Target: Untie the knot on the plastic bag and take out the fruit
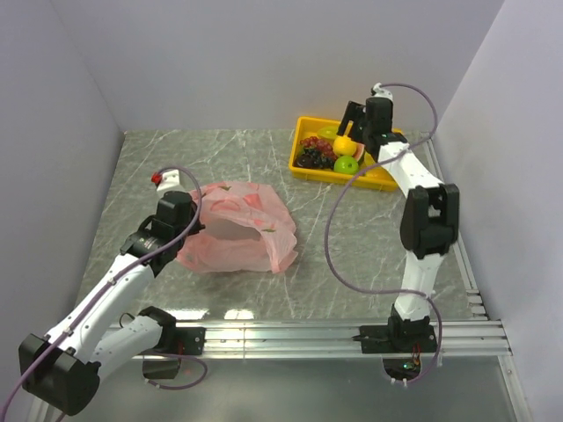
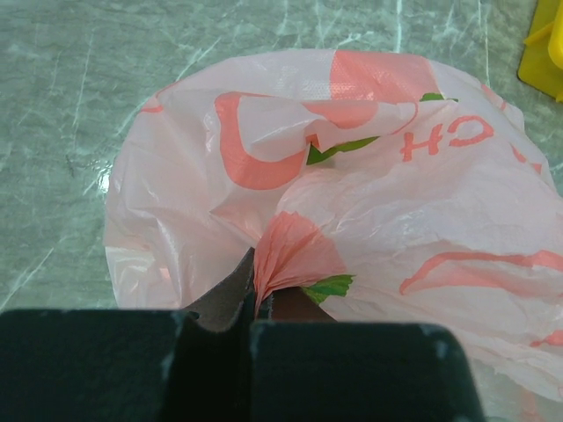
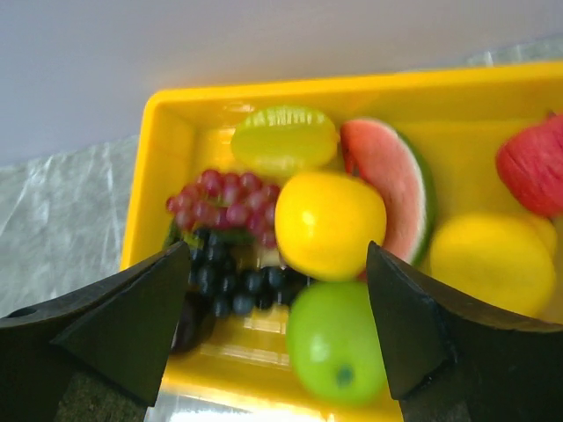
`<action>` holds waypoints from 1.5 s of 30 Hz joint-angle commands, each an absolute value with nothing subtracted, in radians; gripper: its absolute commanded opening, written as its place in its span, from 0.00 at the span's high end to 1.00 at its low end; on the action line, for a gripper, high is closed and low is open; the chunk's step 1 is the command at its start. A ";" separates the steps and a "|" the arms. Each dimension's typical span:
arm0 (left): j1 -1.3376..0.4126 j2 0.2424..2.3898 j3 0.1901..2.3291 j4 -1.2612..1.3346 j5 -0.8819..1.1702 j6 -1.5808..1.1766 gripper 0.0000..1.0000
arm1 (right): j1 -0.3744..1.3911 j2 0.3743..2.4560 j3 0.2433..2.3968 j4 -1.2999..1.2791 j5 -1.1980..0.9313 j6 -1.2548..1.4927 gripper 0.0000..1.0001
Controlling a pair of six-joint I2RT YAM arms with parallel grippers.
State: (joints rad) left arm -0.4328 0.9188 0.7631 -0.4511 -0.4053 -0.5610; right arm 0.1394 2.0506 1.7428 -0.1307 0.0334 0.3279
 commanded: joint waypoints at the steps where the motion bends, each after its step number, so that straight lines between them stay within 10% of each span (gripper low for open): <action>1: -0.364 0.923 0.768 -0.405 -0.362 -0.595 0.99 | 0.147 1.804 1.622 -0.097 0.046 0.328 0.13; 19: -0.002 0.974 0.901 -0.485 -0.529 -0.673 0.87 | 0.156 0.691 0.882 -0.233 0.153 0.396 0.13; 24: -0.002 0.807 0.870 -0.535 -0.512 -0.680 0.20 | 0.155 0.551 0.847 -0.294 0.206 0.445 0.12; 27: -0.002 0.724 0.934 -0.610 -0.494 -0.626 0.01 | 0.153 0.514 0.883 -0.368 0.218 0.443 0.09; 45: -0.190 0.512 1.462 -0.845 -0.645 -0.342 0.01 | 0.156 0.256 0.971 -0.485 0.271 0.278 0.05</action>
